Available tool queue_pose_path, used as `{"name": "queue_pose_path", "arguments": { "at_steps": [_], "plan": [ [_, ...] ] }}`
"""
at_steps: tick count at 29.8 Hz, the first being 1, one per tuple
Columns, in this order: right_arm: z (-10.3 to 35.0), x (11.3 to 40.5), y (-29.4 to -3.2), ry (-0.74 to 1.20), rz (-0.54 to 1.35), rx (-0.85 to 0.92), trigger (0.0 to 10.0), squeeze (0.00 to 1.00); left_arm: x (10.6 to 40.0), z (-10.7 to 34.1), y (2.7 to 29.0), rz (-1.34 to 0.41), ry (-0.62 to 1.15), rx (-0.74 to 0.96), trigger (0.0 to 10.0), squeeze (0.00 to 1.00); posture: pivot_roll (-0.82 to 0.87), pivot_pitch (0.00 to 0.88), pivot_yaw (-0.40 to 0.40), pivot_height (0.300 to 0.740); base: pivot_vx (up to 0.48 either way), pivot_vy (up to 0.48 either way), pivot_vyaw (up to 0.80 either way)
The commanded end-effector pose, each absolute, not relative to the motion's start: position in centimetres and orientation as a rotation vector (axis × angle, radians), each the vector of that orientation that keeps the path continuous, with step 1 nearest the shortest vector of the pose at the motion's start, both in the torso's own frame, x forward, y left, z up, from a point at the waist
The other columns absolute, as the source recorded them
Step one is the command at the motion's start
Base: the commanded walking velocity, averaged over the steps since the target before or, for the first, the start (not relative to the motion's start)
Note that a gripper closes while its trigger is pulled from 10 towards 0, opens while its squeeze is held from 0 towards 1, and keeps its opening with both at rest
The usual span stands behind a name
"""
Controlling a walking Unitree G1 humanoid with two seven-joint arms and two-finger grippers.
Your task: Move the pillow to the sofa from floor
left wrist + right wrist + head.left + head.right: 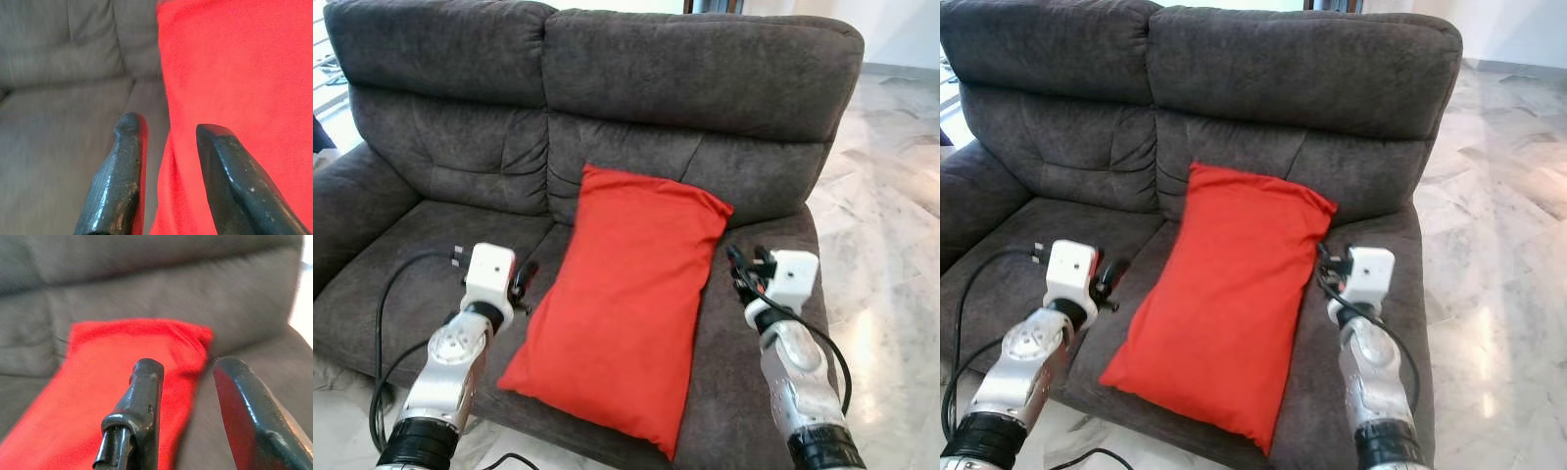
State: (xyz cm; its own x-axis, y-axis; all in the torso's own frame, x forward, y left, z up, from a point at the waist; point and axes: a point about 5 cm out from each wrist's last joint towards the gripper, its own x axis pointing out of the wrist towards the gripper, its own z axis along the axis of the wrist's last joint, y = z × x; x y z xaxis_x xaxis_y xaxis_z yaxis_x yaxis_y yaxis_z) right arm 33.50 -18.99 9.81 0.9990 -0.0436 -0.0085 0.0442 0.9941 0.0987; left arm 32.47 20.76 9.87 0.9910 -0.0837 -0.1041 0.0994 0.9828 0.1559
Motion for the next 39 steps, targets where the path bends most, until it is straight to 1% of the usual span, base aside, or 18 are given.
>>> {"name": "queue_pose_path", "arguments": {
  "at_steps": [1,2,3,4,5,7,9,10,11,12,15,17,19,21,23,26,30,39],
  "plan": [
    [7.3,31.9,-20.8,0.084,-0.171,0.124,10.0,0.00,31.4,7.4,22.2,-0.060,0.195,0.184,10.0,0.00,0.08,0.146,0.079,0.740,0.000,0.000,0.00],
    [5.7,30.7,-21.7,0.138,-0.226,0.129,10.0,0.00,30.8,6.0,22.6,-0.053,0.253,0.184,10.0,0.00,0.07,0.144,0.081,0.740,0.000,0.000,0.00],
    [5.4,30.4,-21.8,0.150,-0.235,0.127,10.0,0.00,30.7,5.7,22.6,-0.051,0.263,0.181,10.0,0.00,0.07,0.144,0.081,0.740,0.000,0.000,0.00],
    [3.8,29.1,-22.5,0.195,-0.277,0.142,10.0,0.00,30.0,4.2,22.8,-0.042,0.324,0.187,10.0,0.00,0.06,0.137,0.084,0.740,0.000,0.000,0.00],
    [3.4,28.8,-22.6,0.207,-0.289,0.146,10.0,0.00,29.8,3.9,22.9,-0.039,0.341,0.190,10.0,0.00,0.06,0.137,0.084,0.740,0.000,0.000,0.00],
    [0.9,26.6,-23.5,0.295,-0.353,0.141,10.0,0.00,28.6,1.8,23.0,-0.029,0.425,0.186,10.0,0.00,0.05,0.121,0.089,0.740,0.000,0.000,0.00],
    [-0.4,25.3,-23.8,0.351,-0.385,0.134,10.0,0.00,27.8,0.6,23.0,-0.031,0.480,0.205,10.0,0.00,0.05,0.118,0.091,0.740,0.000,0.000,0.00],
    [-1.4,24.2,-24.2,0.392,-0.428,0.144,10.0,0.00,27.1,-0.3,23.0,-0.044,0.521,0.268,10.0,0.00,0.04,0.111,0.093,0.740,0.000,0.000,0.00],
    [-2.8,22.7,-24.6,0.460,-0.475,0.133,10.0,0.00,26.1,-1.4,22.9,-0.037,0.572,0.242,10.0,0.00,0.04,0.095,0.095,0.740,0.000,0.000,0.00],
    [-2.8,22.7,-24.6,0.460,-0.475,0.133,10.0,0.00,26.1,-1.4,22.9,-0.037,0.572,0.242,10.0,0.00,0.04,0.095,0.095,0.740,0.000,0.000,0.00],
    [-4.1,21.0,-25.0,0.536,-0.540,0.125,10.0,0.00,24.5,-3.2,22.6,-0.057,0.660,0.279,10.0,0.00,0.03,0.069,0.101,0.740,0.000,0.000,0.00],
    [-4.6,20.5,-25.0,0.567,-0.561,0.124,10.0,0.00,23.6,-4.1,22.5,-0.067,0.714,0.290,10.0,0.00,0.02,0.068,0.110,0.740,0.000,0.000,0.00],
    [-5.1,20.4,-24.4,0.587,-0.533,0.137,10.0,0.00,22.3,-5.1,22.6,-0.080,0.778,0.331,10.0,0.00,0.00,0.047,0.121,0.740,0.000,0.000,0.00],
    [-5.4,20.3,-24.0,0.606,-0.501,0.182,10.0,0.00,21.7,-5.5,22.6,-0.071,0.801,0.316,10.0,0.00,0.01,0.055,0.122,0.740,0.000,0.000,0.00],
    [-6.1,19.8,-23.2,0.660,-0.418,0.183,10.0,0.00,20.8,-6.1,22.5,-0.042,0.832,0.274,10.0,0.00,0.04,0.034,0.110,0.740,0.000,0.000,0.00],
    [-6.6,19.2,-23.0,0.696,-0.403,0.188,10.0,0.00,20.5,-6.4,22.4,-0.046,0.846,0.276,10.0,0.00,0.06,0.026,0.103,0.740,0.000,0.000,0.00],
    [-7.8,17.3,-22.8,0.802,-0.381,0.178,10.0,0.00,20.0,-6.7,22.1,-0.051,0.870,0.260,10.0,0.00,0.07,0.019,0.092,0.740,0.000,0.000,0.00],
    [-8.1,16.8,-22.3,0.807,-0.349,0.215,10.0,0.00,19.2,-7.2,22.4,-0.047,0.905,0.255,10.0,0.00,0.07,0.021,0.092,0.740,0.000,0.000,0.00]
  ]
}}
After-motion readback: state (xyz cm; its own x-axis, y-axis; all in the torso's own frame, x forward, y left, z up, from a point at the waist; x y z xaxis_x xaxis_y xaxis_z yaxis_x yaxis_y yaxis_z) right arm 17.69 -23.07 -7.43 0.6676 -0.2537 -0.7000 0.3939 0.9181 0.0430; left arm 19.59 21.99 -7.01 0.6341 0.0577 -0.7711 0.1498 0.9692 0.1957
